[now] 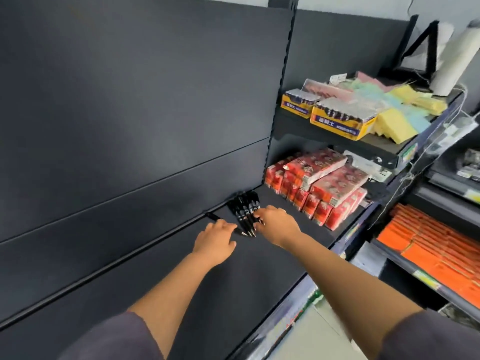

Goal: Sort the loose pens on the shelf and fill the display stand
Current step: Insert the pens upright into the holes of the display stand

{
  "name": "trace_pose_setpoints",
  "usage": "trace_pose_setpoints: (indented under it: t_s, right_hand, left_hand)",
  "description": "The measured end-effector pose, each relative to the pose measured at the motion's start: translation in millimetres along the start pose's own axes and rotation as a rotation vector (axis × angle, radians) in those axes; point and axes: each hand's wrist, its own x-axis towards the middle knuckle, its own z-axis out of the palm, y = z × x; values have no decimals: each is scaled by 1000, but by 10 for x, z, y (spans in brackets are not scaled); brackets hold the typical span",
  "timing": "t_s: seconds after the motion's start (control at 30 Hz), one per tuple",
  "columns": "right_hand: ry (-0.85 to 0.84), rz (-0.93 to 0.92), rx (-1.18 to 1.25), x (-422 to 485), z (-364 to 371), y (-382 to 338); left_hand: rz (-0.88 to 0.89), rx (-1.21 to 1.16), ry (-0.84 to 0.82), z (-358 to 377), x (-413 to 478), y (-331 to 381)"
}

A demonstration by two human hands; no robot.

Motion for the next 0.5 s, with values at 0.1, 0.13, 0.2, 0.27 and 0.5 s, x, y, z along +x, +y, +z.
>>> trace_pose_setpoints:
  t_s: [0.1,0.13,0.2,0.27,0.5]
  right_hand:
    - [-62,37,1,250,103,102]
    - [-74,43,7,315,131,120]
    - [-90,47,13,482,183,147]
    - [-100,44,4,638,239,131]
    - [-69,96,-92,961,459,-24]
  left_hand:
    - [-37,42,-72,139,273,25]
    - [-53,45,-86,179,333,28]
    - [-97,28,-103,251,483,25]
    - [-131,18,-112,310,598,15]
    - [-190,-32,-44,331,781,18]
